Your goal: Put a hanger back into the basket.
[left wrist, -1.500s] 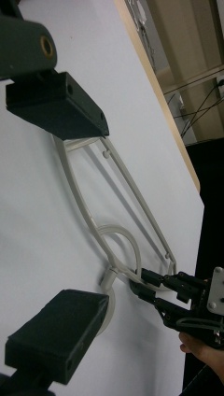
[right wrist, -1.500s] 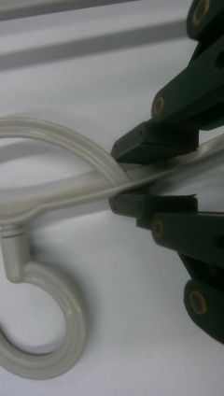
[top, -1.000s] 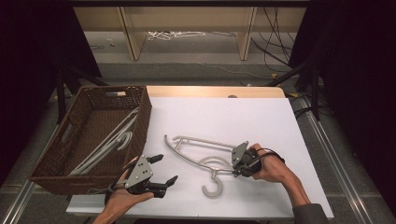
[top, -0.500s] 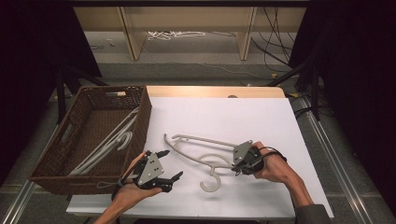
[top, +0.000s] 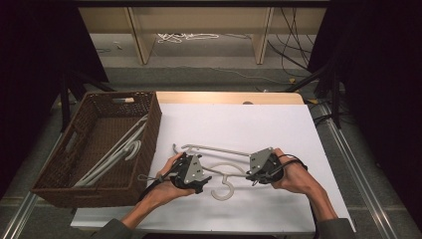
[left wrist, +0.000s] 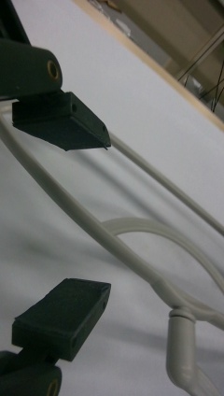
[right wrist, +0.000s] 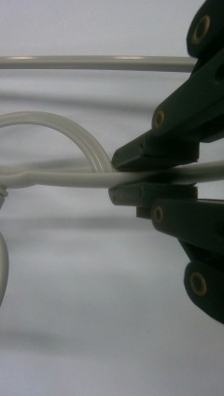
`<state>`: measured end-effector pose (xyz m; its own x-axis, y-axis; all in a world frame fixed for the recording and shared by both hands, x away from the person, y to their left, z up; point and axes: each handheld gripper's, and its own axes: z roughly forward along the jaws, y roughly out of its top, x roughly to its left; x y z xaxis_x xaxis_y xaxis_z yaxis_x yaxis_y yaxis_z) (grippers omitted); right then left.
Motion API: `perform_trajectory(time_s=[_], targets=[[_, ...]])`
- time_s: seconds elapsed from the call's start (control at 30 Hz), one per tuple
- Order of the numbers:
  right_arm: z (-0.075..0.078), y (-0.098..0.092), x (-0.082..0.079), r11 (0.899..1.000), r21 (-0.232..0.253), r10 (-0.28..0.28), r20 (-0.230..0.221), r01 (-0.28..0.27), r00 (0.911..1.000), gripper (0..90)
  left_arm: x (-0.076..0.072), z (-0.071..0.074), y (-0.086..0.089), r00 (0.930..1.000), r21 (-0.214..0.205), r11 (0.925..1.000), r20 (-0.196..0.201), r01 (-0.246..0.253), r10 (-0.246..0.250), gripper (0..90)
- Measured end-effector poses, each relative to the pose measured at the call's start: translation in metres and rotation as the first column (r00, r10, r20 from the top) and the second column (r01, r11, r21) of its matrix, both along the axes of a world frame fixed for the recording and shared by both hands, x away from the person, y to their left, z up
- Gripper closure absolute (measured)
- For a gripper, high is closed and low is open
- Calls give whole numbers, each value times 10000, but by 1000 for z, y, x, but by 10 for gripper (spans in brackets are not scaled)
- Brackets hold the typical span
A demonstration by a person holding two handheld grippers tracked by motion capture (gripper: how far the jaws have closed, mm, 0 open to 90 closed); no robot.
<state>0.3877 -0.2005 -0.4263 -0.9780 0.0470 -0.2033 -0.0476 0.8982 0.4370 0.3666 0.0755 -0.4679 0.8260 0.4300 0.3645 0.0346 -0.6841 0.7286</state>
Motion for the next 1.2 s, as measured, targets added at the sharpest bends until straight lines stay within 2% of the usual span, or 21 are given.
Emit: perform_trajectory(time_s=[0.07, 0.17, 0.3, 0.37, 0.4, 0.43, 0.5, 0.53, 0.57, 0.63, 0.73, 0.77, 0.8, 0.9, 0.93, 0.97, 1.03, 1.07, 1.1, 1.17, 1.2], targets=[[1, 0, 0, 10000, 34, -34, 46, 34, 10000, 823, 1, -3, -5, 9998, 302, 9994, 106, 183, -187, 259], [2, 1, -1, 9999, 93, 44, -30, -44, 10000, 824, 3, -4, -9, 9992, 430, 9986, 227, 313, -323, 316], [3, 2, -1, 9999, 132, 76, 106, -78, 9999, 824, 7, -4, -14, 9969, 768, 9944, 261, 720, -742, 471], [3, 2, -1, 9998, 131, 127, 69, -128, 9999, 825, 8, -3, -17, 9947, 987, 9907, 310, 942, -977, 621], [3, 2, -1, 9998, 131, 127, 69, -128, 9999, 825, 8, -5, -19, 9938, 836, 9907, 219, 1071, -1093, 621], [4, 2, -1, 9998, 157, 130, 38, -130, 9999, 825, 8, -3, -20, 9923, 1026, 9879, 306, 1161, -1198, 656], [5, 1, -1, 9998, 166, 98, 152, -101, 9998, 825, 7, 2, -21, 9844, 1643, 9750, 673, 1498, -1626, 682], [5, 0, -1, 9997, 219, 127, 62, -128, 9999, 826, 7, 5, -21, 9822, 1707, 9718, 660, 1624, -1758, 694], [8, -2, 0, 9993, 365, 70, 195, -77, 9998, 826, 6, 10, -20, 9773, 1767, 9677, 798, 1801, -1964, 705], [9, -2, 0, 9990, 424, 124, 231, -134, 9997, 825, 5, 14, -19, 9754, 1825, 9656, 856, 1852, -2033, 709], [14, -5, -1, 9976, 689, 86, 548, -124, 9985, 813, 1, 23, -19, 9669, 2136, 9561, 1140, 2006, -2284, 731], [18, -7, -1, 9956, 925, 63, 677, -126, 9977, 796, -1, 25, -20, 9672, 2122, 9551, 1027, 2067, -2321, 753], [18, -7, -1, 9956, 925, 63, 677, -126, 9977, 796, -2, 27, -20, 9660, 2102, 9538, 982, 2148, -2392, 753], [26, -13, 0, 9927, 1202, -86, 1124, -51, 9936, 770, -7, 34, -23, 9651, 2034, 9544, 1002, 2183, -2421, 776], [29, -15, 0, 9904, 1370, -344, 1214, 176, 9920, 753, -9, 40, -23, 9678, 1770, 9594, 841, 2197, -2371, 787], [29, -15, 0, 9904, 1370, -344, 1214, 176, 9920, 753, -9, 40, -23, 9678, 1770, 9594, 841, 2197, -2371, 788], [31, -16, 0, 9872, 1520, -667, 1220, 477, 9903, 741, -10, 48, -22, 9726, 1276, 9688, 681, 2126, -2224, 791], [31, -17, 0, 9834, 1674, -908, 1195, 701, 9887, 734, -10, 51, -21, 9747, 1231, 9712, 669, 2040, -2132, 791], [34, -17, 0, 9744, 2031, -1232, 1228, 966, 9848, 705, -11, 54, -19, 9790, 909, 9770, 493, 1931, -1981, 792], [36, -17, 0, 9716, 2120, -1341, 1254, 1055, 9830, 678, -9, 56, -16, 9820, 781, 9803, 387, 1815, -1849, 792], [38, -16, 0, 9630, 2337, -1682, 1311, 1344, 9770, 593, -8, 57, -14, 9839, 722, 9821, 303, 1739, -1764, 792]])
